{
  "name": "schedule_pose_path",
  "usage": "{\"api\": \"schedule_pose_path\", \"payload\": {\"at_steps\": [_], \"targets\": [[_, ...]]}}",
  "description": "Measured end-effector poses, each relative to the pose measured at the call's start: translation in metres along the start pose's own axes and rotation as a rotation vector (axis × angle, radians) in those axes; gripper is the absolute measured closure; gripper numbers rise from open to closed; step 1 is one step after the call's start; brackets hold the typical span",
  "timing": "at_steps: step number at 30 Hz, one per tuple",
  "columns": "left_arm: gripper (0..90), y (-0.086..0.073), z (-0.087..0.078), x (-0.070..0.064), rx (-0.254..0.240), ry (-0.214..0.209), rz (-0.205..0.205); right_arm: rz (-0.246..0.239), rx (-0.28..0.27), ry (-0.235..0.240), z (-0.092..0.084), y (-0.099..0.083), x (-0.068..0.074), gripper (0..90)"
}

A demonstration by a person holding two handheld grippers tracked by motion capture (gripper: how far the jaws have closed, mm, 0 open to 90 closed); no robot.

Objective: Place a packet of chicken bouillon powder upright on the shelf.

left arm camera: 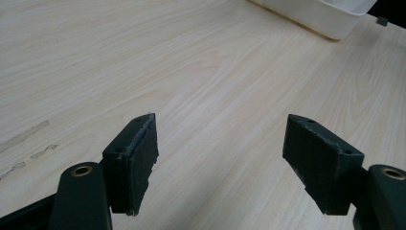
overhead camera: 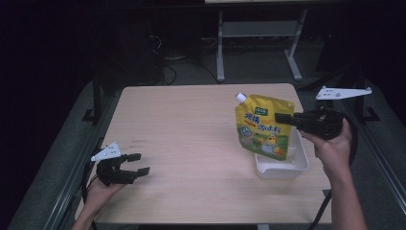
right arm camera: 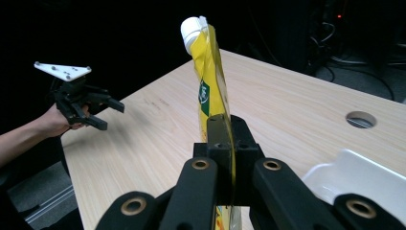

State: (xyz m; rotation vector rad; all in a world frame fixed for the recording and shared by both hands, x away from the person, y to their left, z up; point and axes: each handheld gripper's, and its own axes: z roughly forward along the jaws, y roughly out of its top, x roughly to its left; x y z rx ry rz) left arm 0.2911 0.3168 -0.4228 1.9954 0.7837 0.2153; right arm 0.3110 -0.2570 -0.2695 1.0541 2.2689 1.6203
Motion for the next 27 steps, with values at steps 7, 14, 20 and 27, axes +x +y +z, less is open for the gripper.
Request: {"api": "schedule_pose_path", "payload": {"at_steps": [7, 14, 20, 27], "targets": [[27.3, 0.0, 0.001, -0.001, 0.004, -0.004, 0.004, 0.014, -0.004, -0.041, -0.016, -0.003, -0.008, 89.7], [27.3, 0.0, 0.001, 0.0, 0.001, -0.001, 0.001, 0.038, -0.003, -0.077, -0.029, -0.011, -0.017, 89.7], [27.3, -0.001, 0.0, 0.001, -0.009, -0.001, -0.008, 0.05, 0.006, -0.104, -0.036, -0.019, -0.023, 89.7], [27.3, -0.001, 0.0, 0.001, -0.008, 0.002, -0.01, 0.066, 0.001, -0.109, -0.038, -0.027, -0.03, 89.7]]}}
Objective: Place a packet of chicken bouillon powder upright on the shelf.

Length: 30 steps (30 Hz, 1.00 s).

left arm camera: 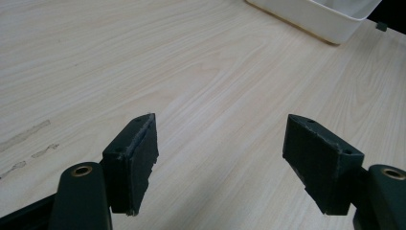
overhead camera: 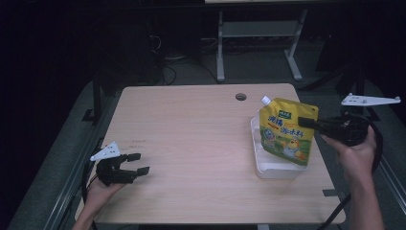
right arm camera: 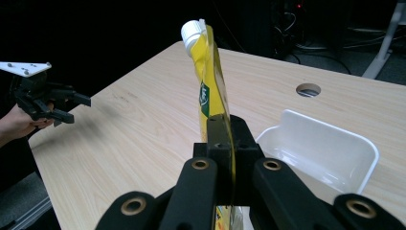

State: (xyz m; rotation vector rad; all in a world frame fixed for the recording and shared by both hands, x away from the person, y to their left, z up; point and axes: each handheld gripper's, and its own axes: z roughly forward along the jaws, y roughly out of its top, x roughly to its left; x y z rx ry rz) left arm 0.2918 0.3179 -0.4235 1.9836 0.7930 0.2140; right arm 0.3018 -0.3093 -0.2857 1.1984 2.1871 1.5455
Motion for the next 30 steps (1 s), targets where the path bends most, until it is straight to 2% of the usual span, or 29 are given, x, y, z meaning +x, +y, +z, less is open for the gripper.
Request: {"api": "schedule_pose_path", "payload": {"at_steps": [5, 19, 23, 30], "targets": [[27.3, 0.0, 0.0, 0.0, -0.002, -0.001, -0.004, 0.012, -0.006, 0.009, 0.002, -0.004, -0.002, 89.7], [27.3, -0.001, -0.002, 0.002, -0.016, -0.003, -0.018, -0.004, -0.015, 0.027, 0.002, -0.005, 0.0, 89.7], [27.3, -0.001, -0.001, 0.001, -0.013, -0.006, -0.017, -0.011, -0.005, 0.039, 0.005, -0.005, 0.002, 89.6], [27.4, -0.001, -0.002, 0.002, -0.013, -0.006, -0.02, -0.013, 0.019, 0.029, 0.013, -0.004, 0.0, 89.5]]}}
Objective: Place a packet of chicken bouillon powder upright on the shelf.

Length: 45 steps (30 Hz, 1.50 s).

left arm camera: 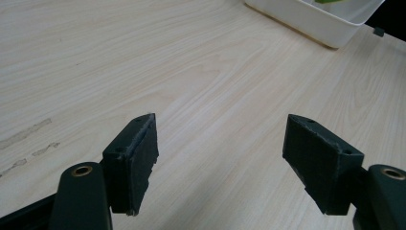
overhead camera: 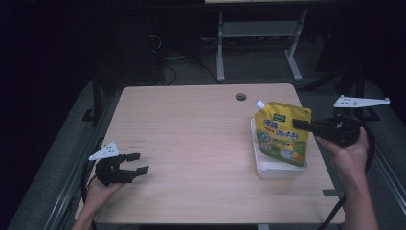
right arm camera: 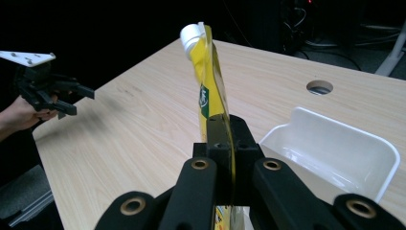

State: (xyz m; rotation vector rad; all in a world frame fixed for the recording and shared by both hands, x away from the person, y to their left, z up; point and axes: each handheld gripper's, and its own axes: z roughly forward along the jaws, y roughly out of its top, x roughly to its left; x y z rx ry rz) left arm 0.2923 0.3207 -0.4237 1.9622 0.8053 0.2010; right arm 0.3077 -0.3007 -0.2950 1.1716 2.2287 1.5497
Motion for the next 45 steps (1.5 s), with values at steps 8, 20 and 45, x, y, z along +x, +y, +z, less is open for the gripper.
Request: {"api": "schedule_pose_path", "payload": {"at_steps": [8, 20, 45], "targets": [[27.4, 0.0, 0.0, 0.0, 0.0, 0.001, 0.0, 0.014, 0.015, 0.002, 0.008, -0.006, -0.004, 89.5], [27.4, -0.001, 0.0, 0.001, 0.001, 0.001, -0.002, 0.049, 0.028, -0.011, 0.014, -0.019, -0.013, 89.4], [27.6, -0.002, -0.001, 0.001, -0.001, 0.006, -0.007, 0.099, 0.046, -0.021, 0.019, -0.039, -0.025, 87.9]]}}
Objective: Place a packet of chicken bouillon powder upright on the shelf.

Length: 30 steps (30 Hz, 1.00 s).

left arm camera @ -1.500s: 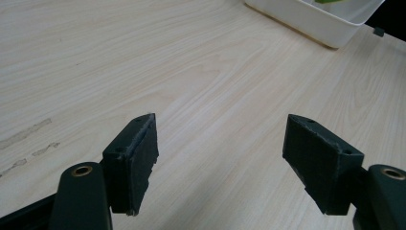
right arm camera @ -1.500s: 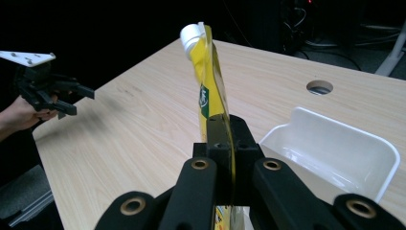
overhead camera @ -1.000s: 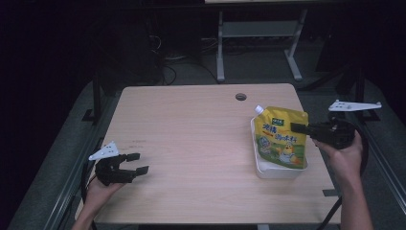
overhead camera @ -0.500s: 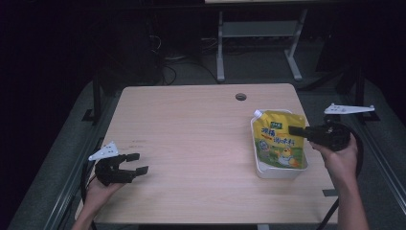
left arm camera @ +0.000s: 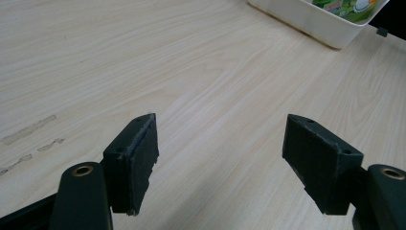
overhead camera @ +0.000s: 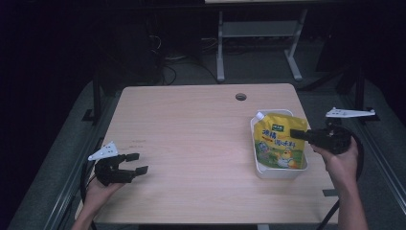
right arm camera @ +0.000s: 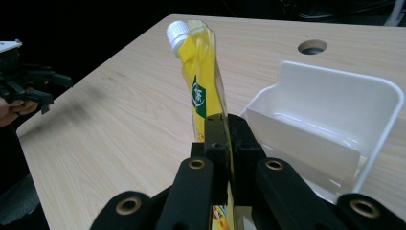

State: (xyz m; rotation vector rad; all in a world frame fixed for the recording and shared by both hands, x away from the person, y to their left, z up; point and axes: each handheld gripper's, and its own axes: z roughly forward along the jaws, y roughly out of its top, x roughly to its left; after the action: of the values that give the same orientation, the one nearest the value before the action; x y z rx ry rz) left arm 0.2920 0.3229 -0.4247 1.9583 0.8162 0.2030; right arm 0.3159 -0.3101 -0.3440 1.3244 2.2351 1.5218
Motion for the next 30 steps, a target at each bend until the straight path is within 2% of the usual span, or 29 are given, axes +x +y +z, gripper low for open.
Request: {"api": "schedule_pose_path", "payload": {"at_steps": [9, 19, 26, 30], "targets": [[27.7, 0.0, 0.0, 0.0, 0.003, 0.001, 0.0, 0.026, -0.004, -0.011, -0.005, -0.013, -0.008, 87.1], [27.7, 0.0, 0.001, 0.0, 0.007, 0.002, 0.003, 0.076, -0.013, -0.022, -0.01, -0.035, -0.02, 87.9], [27.7, 0.0, 0.001, 0.0, 0.007, 0.001, 0.001, 0.091, -0.025, -0.017, -0.01, -0.041, -0.023, 88.0], [27.7, 0.0, 0.001, 0.0, 0.004, 0.0, -0.002, 0.087, -0.024, -0.023, -0.012, -0.038, -0.021, 77.9]]}}
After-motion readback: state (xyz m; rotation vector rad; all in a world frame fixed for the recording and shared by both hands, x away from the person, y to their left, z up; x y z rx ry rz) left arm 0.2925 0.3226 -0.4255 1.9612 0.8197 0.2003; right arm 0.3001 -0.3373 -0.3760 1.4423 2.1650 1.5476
